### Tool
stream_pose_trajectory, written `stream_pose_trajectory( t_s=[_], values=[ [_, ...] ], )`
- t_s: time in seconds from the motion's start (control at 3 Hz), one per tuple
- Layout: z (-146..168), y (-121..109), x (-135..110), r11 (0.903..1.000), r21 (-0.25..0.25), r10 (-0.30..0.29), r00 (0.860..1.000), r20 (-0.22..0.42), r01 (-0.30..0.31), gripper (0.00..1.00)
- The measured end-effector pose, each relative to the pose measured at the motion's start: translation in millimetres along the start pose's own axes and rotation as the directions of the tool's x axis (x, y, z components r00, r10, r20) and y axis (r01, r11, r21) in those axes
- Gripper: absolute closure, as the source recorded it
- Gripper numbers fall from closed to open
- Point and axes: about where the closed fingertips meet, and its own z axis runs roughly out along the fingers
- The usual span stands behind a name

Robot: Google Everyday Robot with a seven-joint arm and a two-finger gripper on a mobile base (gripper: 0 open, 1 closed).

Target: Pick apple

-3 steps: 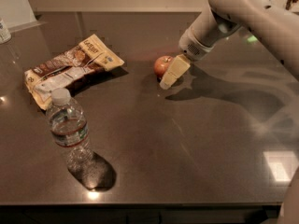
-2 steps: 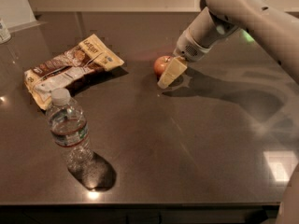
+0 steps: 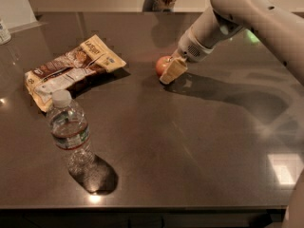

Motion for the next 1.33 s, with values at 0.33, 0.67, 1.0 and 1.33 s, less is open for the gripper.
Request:
stream_pose_trajectory(
  t_s=[0.33,0.67,1.0,1.33],
  values=[
    [-19,4,-10,0.9997,0.0,-0.024,0.999,0.022,0.024,0.88],
    [-50,7,-25,0.9974,0.013,-0.071,0.996,0.051,0.07,1.0],
    [-84,13,-46,0.9908,0.024,-0.135,0.986,0.099,0.133,1.0],
    [-110,13,-63,0.9826,0.034,-0.186,0.973,0.136,0.183,1.0]
  ],
)
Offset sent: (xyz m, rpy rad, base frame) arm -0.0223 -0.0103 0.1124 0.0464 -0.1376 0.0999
